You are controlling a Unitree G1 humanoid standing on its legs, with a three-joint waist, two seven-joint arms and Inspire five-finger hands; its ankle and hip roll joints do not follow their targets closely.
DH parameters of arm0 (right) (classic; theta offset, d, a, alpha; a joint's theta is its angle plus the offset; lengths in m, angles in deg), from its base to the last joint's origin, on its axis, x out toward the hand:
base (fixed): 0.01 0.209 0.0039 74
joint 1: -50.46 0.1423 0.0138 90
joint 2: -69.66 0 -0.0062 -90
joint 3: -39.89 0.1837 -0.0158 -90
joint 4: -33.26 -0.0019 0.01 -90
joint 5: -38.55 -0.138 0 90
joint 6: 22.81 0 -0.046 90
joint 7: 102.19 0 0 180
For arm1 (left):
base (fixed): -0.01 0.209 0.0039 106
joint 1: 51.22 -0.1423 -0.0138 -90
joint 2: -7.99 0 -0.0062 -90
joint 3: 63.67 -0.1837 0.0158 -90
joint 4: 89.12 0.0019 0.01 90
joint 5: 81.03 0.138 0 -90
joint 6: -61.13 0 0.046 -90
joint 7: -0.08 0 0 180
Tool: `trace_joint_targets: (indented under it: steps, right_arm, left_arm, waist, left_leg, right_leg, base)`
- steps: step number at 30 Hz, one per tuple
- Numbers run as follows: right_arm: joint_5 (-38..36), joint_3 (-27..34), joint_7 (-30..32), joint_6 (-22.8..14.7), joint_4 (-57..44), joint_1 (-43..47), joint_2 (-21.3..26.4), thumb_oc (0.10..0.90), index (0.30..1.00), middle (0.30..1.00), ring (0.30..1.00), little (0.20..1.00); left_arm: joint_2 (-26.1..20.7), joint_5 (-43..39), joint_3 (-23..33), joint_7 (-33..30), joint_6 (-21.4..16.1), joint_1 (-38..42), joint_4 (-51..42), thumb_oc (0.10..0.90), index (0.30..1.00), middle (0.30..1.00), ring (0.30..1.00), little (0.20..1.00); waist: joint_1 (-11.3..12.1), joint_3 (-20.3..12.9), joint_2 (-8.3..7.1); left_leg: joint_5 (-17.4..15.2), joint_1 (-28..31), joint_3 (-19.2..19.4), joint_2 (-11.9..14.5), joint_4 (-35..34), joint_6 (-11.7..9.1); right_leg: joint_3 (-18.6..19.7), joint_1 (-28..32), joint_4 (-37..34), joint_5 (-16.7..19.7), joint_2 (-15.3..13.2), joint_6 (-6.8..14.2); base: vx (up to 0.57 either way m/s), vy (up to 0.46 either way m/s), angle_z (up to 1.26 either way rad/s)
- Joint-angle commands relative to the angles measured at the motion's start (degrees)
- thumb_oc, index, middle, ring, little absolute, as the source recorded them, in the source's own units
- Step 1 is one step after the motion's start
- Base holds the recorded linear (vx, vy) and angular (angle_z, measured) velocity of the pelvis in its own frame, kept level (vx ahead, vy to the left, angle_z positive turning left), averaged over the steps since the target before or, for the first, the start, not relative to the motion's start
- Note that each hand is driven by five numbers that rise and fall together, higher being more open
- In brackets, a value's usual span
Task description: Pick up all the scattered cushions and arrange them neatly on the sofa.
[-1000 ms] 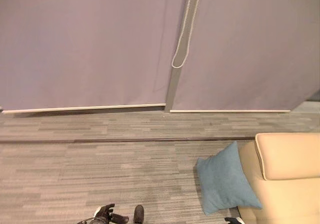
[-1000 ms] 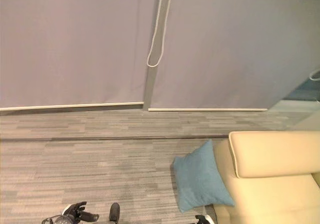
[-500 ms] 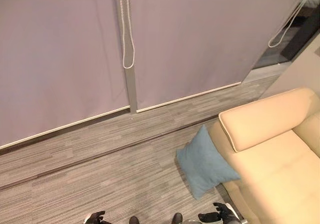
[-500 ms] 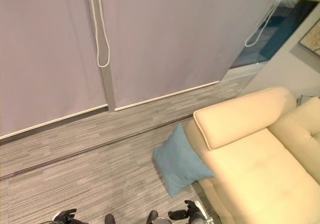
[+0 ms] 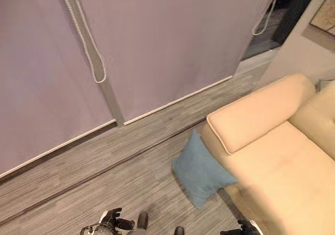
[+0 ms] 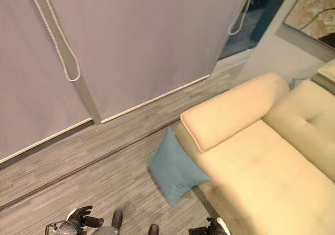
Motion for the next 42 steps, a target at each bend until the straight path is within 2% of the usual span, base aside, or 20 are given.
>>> trace_joint_targets:
  steps: [1,7,8,10,12,16,19,20,22,23,25,26,27,30,33,34,36,42]
  right_arm:
    - [0.5,-0.8,1.5,-0.3,-0.3,-0.5,2.0,0.8,0.9,0.9,0.9,0.9]
    - [0.9,-1.4,1.0,-0.1,-1.0,0.1,0.8,0.8,0.9,0.9,0.9,0.9]
    - [1.1,-2.0,1.1,0.0,-1.8,1.0,0.6,0.8,0.9,0.9,0.9,0.9]
    - [1.2,-2.0,1.3,-0.3,-2.6,1.6,0.5,0.8,0.9,0.9,0.9,0.9]
    - [1.7,-2.3,1.4,-0.6,-3.2,1.7,0.5,0.8,0.9,0.9,0.9,0.9]
    - [2.3,-2.4,1.4,-0.5,-3.3,1.3,0.7,0.8,0.9,0.9,0.9,0.9]
    - [2.4,-2.2,1.5,-0.5,-3.2,1.0,0.9,0.8,0.9,0.9,0.9,0.9]
    - [1.9,-2.0,1.6,-0.8,-3.4,0.5,1.0,0.8,0.9,0.9,0.9,0.9]
    - [-0.2,-0.5,1.9,-1.3,-3.4,-0.7,1.6,0.8,0.9,0.9,0.9,0.9]
    - [-0.6,-0.3,1.9,-1.4,-3.3,-0.8,1.7,0.8,0.9,0.9,0.9,0.9]
    - [-1.5,-0.5,2.4,-1.6,-3.5,-0.4,2.1,0.8,0.9,0.9,0.9,0.9]
    - [-2.0,-0.7,2.4,-1.5,-3.4,-0.1,2.3,0.8,0.9,0.9,0.9,0.9]
    - [-2.2,-0.7,2.5,-1.4,-3.3,-0.3,2.2,0.8,0.9,0.9,0.9,0.9]
    - [-2.2,-0.7,2.6,-1.4,-2.9,-0.8,2.4,0.8,0.9,0.9,0.9,0.9]
    - [-2.3,-0.7,2.5,-1.3,-2.5,-0.9,2.6,0.8,0.9,0.9,0.9,0.9]
    - [-2.3,-0.7,2.5,-1.3,-2.6,-0.9,2.6,0.8,0.9,0.9,0.9,0.9]
    - [-2.1,-0.6,2.4,-1.6,-2.3,-1.1,2.8,0.8,0.9,0.9,0.9,0.9]
    - [-1.8,-0.6,2.3,-1.6,-3.0,-1.0,2.5,0.8,0.9,0.9,0.9,0.9]
  left_arm:
    - [-0.8,0.1,-0.7,-0.1,-0.4,-1.8,0.9,0.8,0.9,0.9,0.9,0.9]
    - [-1.9,0.7,-0.6,0.0,-0.2,-1.9,0.6,0.8,0.9,0.9,0.9,0.9]
    - [-2.5,0.5,-0.2,-0.2,-0.3,-1.6,0.2,0.8,0.9,0.9,0.9,0.9]
    - [-3.0,0.3,0.0,-0.4,-0.3,-1.5,0.1,0.8,0.9,0.9,0.9,0.9]
    - [-3.2,0.5,0.2,-0.4,-0.3,-1.9,0.3,0.8,0.9,0.9,0.9,0.9]
    - [-3.3,1.1,0.4,0.1,-0.2,-2.4,0.5,0.8,0.9,0.9,0.9,0.9]
    - [-3.2,1.4,0.7,0.4,-0.2,-2.8,0.5,0.8,0.9,0.9,0.9,0.9]
    - [-3.0,2.1,0.1,0.3,-0.3,-2.6,0.5,0.8,0.9,0.9,0.9,0.9]
    - [-1.9,2.9,-1.2,0.9,-0.5,-2.5,0.2,0.8,0.9,0.9,0.9,0.9]
    - [-1.6,2.9,-1.5,1.1,-0.5,-2.2,0.0,0.8,0.9,0.9,0.9,0.9]
    - [-1.3,2.3,-2.3,0.8,-0.6,-0.9,-1.2,0.8,0.9,0.9,0.9,0.9]
    - [-0.9,1.3,-2.6,0.6,-0.7,-0.1,-1.6,0.8,0.9,0.9,0.9,0.9]
    - [-0.7,0.6,-2.6,0.6,-0.7,-0.1,-1.9,0.8,0.9,0.9,0.9,0.9]
    - [-0.4,0.3,-2.9,0.5,-0.5,-0.2,-1.9,0.8,0.9,0.9,0.9,0.9]
    - [-0.3,0.1,-3.1,0.5,-0.4,-0.1,-1.3,0.8,0.9,0.9,0.9,0.9]
    - [-0.3,0.1,-3.1,0.5,-0.4,-0.1,-1.3,0.8,0.9,0.9,0.9,0.9]
    - [-0.2,-0.1,-2.7,0.7,-0.4,-0.6,-0.7,0.8,0.9,0.9,0.9,0.9]
    - [-0.5,1.0,-2.8,0.8,-0.4,-0.9,-0.2,0.8,0.9,0.9,0.9,0.9]
  waist:
    - [1.9,-0.6,-0.06]
    - [2.3,-0.4,0.02]
    - [2.5,0.4,0.53]
    - [2.9,0.9,1.17]
    - [3.1,0.9,1.4]
    - [3.0,0.6,1.4]
    - [3.1,0.7,1.51]
    - [2.2,0.2,1.27]
    - [1.1,0.0,1.26]
    - [0.9,0.3,0.96]
    - [1.2,2.6,0.5]
    - [1.4,3.2,0.5]
    - [1.7,3.3,0.69]
    - [1.8,2.7,0.45]
    - [2.6,2.6,0.86]
    - [2.6,2.7,0.82]
    - [3.4,2.7,1.39]
    - [3.1,2.3,1.46]
  left_leg:
    - [-5.1,1.2,2.0,-1.6,6.8,2.7]
    - [-6.1,3.3,4.9,-1.9,5.6,5.2]
    - [-6.3,4.0,6.3,-1.5,5.0,6.1]
    - [-6.5,5.2,7.9,-1.0,4.1,6.6]
    - [-7.2,6.9,9.3,-1.0,3.2,6.8]
    - [-8.3,8.9,11.8,-1.6,2.3,7.2]
    - [-8.8,9.5,12.9,-1.4,2.6,7.1]
    - [-9.1,9.3,12.7,-1.7,2.9,6.9]
    - [-11.2,8.9,14.3,-1.4,7.9,5.1]
    - [-10.4,7.3,14.7,-1.0,11.2,4.1]
    - [-6.7,1.3,14.6,0.6,22.2,2.0]
    - [-7.0,-1.5,13.7,0.8,26.0,2.4]
    - [-8.1,-1.8,12.9,1.0,26.0,2.9]
    - [-9.4,-1.7,10.0,0.0,20.2,3.6]
    - [-7.1,-2.5,5.0,-0.7,14.2,3.0]
    - [-7.0,-2.3,5.0,-0.7,14.1,3.0]
    - [-6.0,-0.8,0.2,-1.6,11.0,2.6]
    - [-6.0,0.9,1.9,-1.5,8.7,3.6]
  right_leg:
    - [3.7,-2.1,6.5,-5.7,-1.1,6.0]
    - [5.6,-6.0,13.9,-4.9,-2.6,8.5]
    - [4.2,-9.4,18.9,-3.6,-3.3,9.8]
    - [-0.3,-11.5,21.9,-2.8,-5.0,10.2]
    - [-5.2,-11.6,21.1,-3.4,-6.5,9.5]
    - [-12.0,-13.3,16.7,-2.7,-6.1,8.0]
    - [-14.1,-12.3,14.8,-2.6,-6.6,8.2]
    - [-11.0,-12.0,13.3,-2.9,-5.2,7.7]
    - [-9.6,-8.8,9.8,-3.4,-3.9,6.3]
    - [-9.5,-8.3,9.1,-3.4,-4.0,6.0]
    - [-9.1,-7.3,8.5,-3.2,-4.1,4.8]
    - [-8.6,-7.0,8.1,-3.6,-3.2,3.8]
    - [-7.8,-6.6,7.9,-3.9,-2.6,3.7]
    - [-6.3,-5.9,7.3,-4.4,-2.4,4.2]
    - [-3.8,-5.3,7.4,-5.2,-1.3,4.4]
    - [-3.8,-5.3,7.4,-5.2,-1.3,4.4]
    - [-1.7,-5.0,8.4,-5.9,-0.6,4.5]
    - [-0.4,-6.3,9.6,-5.6,-1.9,5.8]
  base:
    - [0.12,0.119,-0.9]
    - [0.11,0.188,-0.47]
    - [0.03,0.165,-0.61]
    - [0.05,0.165,-0.71]
    - [0.1,0.093,-0.84]
    - [0.09,0.027,-0.39]
    - [0.05,-0.029,-0.33]
    - [0.13,-0.098,-0.15]
    - [0.14,-0.135,-0.1]
    - [0.02,-0.113,-0.08]
    - [-0.08,-0.104,0.12]
    - [-0.03,-0.086,0.1]
    - [0.04,-0.046,-0.13]
    - [0.13,0.023,-0.47]
    - [0.12,0.049,-0.27]
    - [0.08,0.045,-0.26]
    - [0.14,0.109,-0.56]
    - [0.06,0.149,-0.41]
